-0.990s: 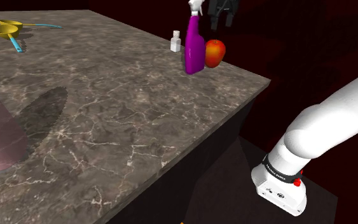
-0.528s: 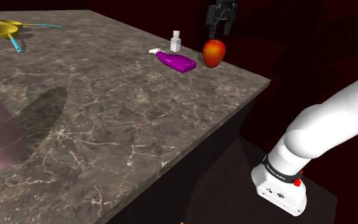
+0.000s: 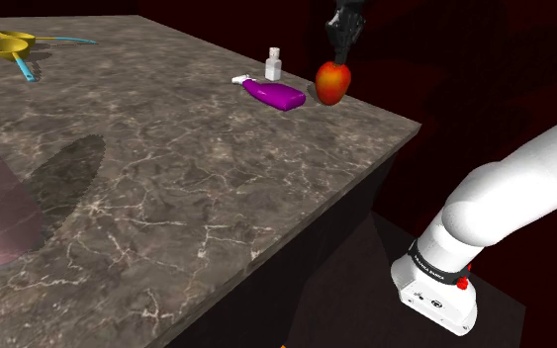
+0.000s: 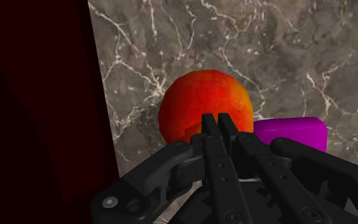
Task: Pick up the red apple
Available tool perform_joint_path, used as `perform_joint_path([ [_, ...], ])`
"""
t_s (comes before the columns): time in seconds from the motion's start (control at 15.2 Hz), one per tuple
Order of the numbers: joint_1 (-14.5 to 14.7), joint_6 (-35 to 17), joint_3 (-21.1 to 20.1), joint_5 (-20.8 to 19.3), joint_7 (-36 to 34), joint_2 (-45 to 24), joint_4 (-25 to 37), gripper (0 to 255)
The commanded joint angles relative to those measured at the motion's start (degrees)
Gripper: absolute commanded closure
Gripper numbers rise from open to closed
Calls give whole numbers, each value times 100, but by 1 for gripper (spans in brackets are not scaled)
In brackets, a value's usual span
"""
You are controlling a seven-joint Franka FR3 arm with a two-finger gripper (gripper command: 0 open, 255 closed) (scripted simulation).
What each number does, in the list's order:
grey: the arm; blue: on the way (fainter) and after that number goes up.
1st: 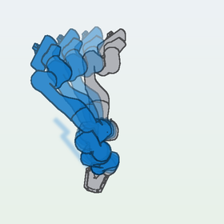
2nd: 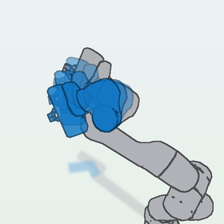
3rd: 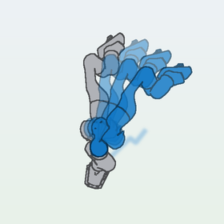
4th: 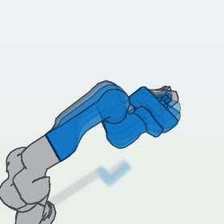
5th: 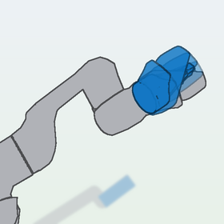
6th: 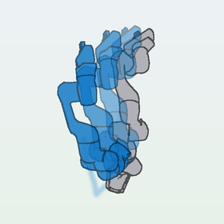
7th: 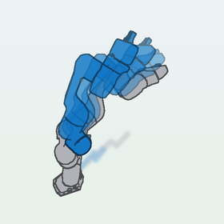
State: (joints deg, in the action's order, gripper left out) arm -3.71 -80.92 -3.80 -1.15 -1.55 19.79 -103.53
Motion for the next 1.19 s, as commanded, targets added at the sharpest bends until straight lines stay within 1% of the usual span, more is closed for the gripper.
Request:
perform_joint_path([
  [0.0, 0, 0, 0, 0, 0, -1, -1, 255],
  [0.07, 0, -4, 0, 0, -1, 2, -8, 255],
  [0.2, -2, 154, -2, -4, 2, -59, 211, 255],
  [1.06, -10, 1248, -25, -42, 12, -624, 1870, 255],
  [1.12, -10, 1261, -25, -43, 12, -632, 1890, 255],
])
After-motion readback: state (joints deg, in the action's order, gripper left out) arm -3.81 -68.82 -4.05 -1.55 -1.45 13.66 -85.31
